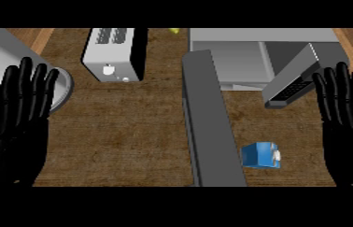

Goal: Pick up the milk, place it into the microwave and close the microwave

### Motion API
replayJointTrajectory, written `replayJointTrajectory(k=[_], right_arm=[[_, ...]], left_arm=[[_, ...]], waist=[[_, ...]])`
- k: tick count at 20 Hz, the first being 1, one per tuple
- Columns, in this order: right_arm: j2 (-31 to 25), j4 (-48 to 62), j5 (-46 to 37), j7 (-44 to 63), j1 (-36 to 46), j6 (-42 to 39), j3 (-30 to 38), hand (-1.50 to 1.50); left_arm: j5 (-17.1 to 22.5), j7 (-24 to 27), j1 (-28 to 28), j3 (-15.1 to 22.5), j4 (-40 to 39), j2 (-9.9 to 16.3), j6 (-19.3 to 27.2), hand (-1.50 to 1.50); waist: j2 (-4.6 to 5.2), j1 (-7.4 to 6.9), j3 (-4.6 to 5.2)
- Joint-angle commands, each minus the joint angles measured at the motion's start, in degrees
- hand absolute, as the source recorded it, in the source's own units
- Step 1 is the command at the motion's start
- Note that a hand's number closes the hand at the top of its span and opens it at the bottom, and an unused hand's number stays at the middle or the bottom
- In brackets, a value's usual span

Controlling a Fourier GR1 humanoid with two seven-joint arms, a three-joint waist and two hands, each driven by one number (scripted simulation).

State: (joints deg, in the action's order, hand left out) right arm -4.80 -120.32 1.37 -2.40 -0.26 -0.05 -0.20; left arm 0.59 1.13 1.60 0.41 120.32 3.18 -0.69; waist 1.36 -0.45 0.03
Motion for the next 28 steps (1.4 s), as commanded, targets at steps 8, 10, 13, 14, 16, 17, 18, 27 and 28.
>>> replayJointTrajectory(k=[8,10,13,14,16,17,18,27,28], right_arm=[[0.52,-17.73,-4.83,12.82,-9.27,-4.14,-19.66,-1.50],[0.93,-19.39,-5.97,16.51,-8.28,-2.89,-21.04,-1.50],[0.20,-21.44,-6.96,14.15,-13.14,-3.63,-22.57,-1.50],[1.73,-22.53,-10.46,18.08,-12.35,-1.63,-26.60,-1.50],[1.30,-25.34,-13.73,15.13,-17.88,-1.16,-30.25,-1.50],[-0.79,-21.27,-12.23,10.55,-18.45,-2.31,-25.40,-1.50],[0.28,-21.72,-14.98,11.97,-17.96,-0.23,-26.70,-1.50],[-2.78,-15.27,-10.54,2.39,-24.68,0.37,-21.38,-1.50],[-2.63,-18.54,-12.70,9.34,-22.36,1.01,-22.99,-1.50]], left_arm=[[-0.94,-5.46,-2.53,-3.76,-2.36,-1.91,5.04,-1.50],[-0.94,-2.67,-6.52,-3.45,-2.67,-2.49,4.34,-1.50],[-1.32,-5.97,-12.49,-0.38,6.90,-3.10,4.88,-1.50],[2.01,-1.18,-12.43,-3.48,1.66,-2.13,1.52,-1.50],[0.53,-2.86,-14.37,-0.56,4.70,-3.12,2.84,-1.50],[2.74,-6.72,-16.75,-3.13,11.48,-1.08,1.27,-1.50],[3.29,-0.97,-19.29,-3.12,7.26,-1.42,-0.91,-1.50],[9.18,4.26,-30.63,-6.42,12.51,-2.24,-6.51,-1.50],[10.44,-2.57,-24.85,-8.44,13.69,-0.47,-4.56,-1.50]], waist=[[-1.74,0.82,0.03],[-1.57,0.46,0.03],[-1.58,0.41,-0.04],[-1.52,0.45,0.00],[-1.57,0.64,-0.01],[-1.61,0.41,-0.05],[-1.59,0.42,0.00],[-1.58,0.15,-0.03],[-1.47,0.36,-0.02]])
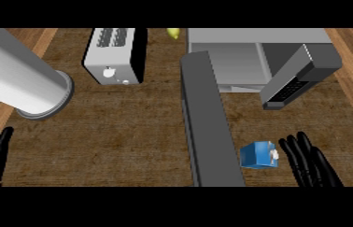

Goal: Pick up the milk, place it into the microwave and close the microwave

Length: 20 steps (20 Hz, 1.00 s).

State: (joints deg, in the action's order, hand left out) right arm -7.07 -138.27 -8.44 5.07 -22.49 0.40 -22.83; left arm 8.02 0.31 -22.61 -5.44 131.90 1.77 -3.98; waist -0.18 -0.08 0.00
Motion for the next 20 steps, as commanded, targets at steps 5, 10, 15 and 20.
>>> replayJointTrajectory(k=[5,10,15,20], right_arm=[[-0.67,8.85,-1.81,-8.88,-2.85,-0.22,1.26,-1.50],[0.84,13.84,1.16,-8.55,0.24,1.34,6.25,-1.50],[-0.93,25.10,5.89,-19.38,-0.75,-0.45,13.74,-1.50],[-0.60,31.77,5.88,-24.61,-1.67,0.15,16.57,-1.50]], left_arm=[[0.59,-3.90,-2.32,-0.13,6.35,-0.71,0.05,-1.50],[6.52,7.24,-9.44,-5.98,-0.25,-0.90,-7.76,-1.50],[4.63,1.64,-6.43,-4.93,3.28,-0.75,-6.01,-1.50],[11.75,0.72,-12.28,-9.03,8.02,-0.82,-9.48,-1.50]], waist=[[0.09,0.09,-0.02],[0.07,-0.48,0.03],[0.16,-0.07,-0.04],[0.05,-0.39,-0.03]])
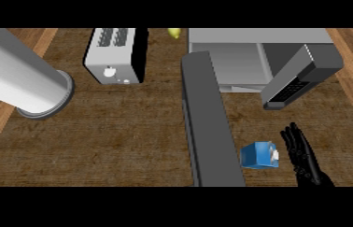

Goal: Pick up the milk, place it into the microwave and close the microwave

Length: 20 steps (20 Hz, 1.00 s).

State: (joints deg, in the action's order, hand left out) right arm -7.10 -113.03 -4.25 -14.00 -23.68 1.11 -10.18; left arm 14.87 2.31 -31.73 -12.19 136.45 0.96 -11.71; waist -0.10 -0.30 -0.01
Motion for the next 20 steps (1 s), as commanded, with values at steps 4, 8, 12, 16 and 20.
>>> replayJointTrajectory(k=[4,8,12,16,20], right_arm=[[-0.17,15.51,2.09,-8.77,4.19,-1.78,5.65,-1.50],[-1.34,21.22,2.01,-10.84,8.48,-3.06,8.10,-1.50],[-3.06,29.51,4.75,-18.23,9.27,-6.96,11.56,-1.50],[-1.02,31.58,1.70,-19.22,9.98,-6.09,9.09,-1.50],[-0.81,37.22,-0.26,-23.27,12.00,-4.91,10.05,-1.50]], left_arm=[[2.06,-0.89,0.03,-2.91,-0.31,-0.64,-2.33,-1.50],[3.53,-6.01,1.83,-3.20,4.58,0.88,-1.06,-1.50],[4.67,-2.94,-0.44,-4.08,2.26,-0.67,-2.66,-1.50],[1.40,0.76,-1.97,-1.99,0.60,-0.95,-3.88,-1.50],[3.88,0.39,-2.98,-2.91,2.23,-0.95,-3.55,-1.50]], waist=[[0.04,-0.07,0.00],[0.08,-0.01,-0.02],[0.07,-0.12,-0.03],[0.04,-0.03,0.00],[0.03,-0.07,0.01]])
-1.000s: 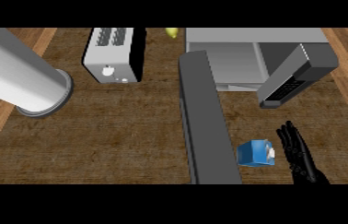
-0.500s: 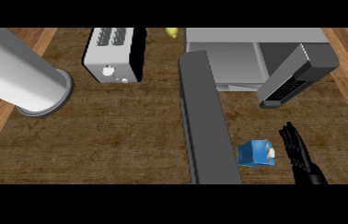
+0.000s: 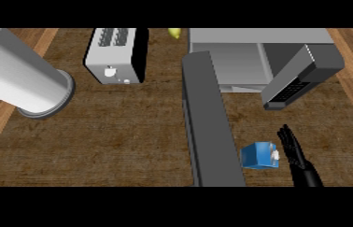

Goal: Pick up the milk, place it into the microwave and close the microwave

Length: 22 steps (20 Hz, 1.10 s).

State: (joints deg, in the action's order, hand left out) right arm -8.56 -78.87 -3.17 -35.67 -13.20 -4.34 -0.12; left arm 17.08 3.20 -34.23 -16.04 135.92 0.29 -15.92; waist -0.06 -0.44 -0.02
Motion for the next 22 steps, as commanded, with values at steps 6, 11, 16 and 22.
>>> replayJointTrajectory(k=[6,11,16,22], right_arm=[[-0.89,19.73,-2.17,-9.97,10.14,1.17,4.64,-1.50],[1.34,27.76,-4.43,-12.91,15.61,3.58,4.07,-1.50],[0.83,31.27,-4.24,-18.64,16.02,-0.07,3.56,1.50],[4.93,33.07,-8.17,-24.46,19.32,8.53,2.46,1.50]], left_arm=[[1.51,2.51,-2.01,-0.24,0.33,-0.27,-1.79,-1.50],[3.01,1.56,0.19,-3.20,-1.75,-0.27,-3.77,-1.50],[2.18,0.77,0.57,-1.63,-0.78,-0.27,-0.87,-1.50],[4.90,3.17,-4.03,-3.04,0.99,-0.24,-3.13,-1.50]], waist=[[0.04,-0.27,-0.01],[0.06,-0.20,-0.01],[0.03,-0.04,0.00],[-0.03,-0.51,0.00]])
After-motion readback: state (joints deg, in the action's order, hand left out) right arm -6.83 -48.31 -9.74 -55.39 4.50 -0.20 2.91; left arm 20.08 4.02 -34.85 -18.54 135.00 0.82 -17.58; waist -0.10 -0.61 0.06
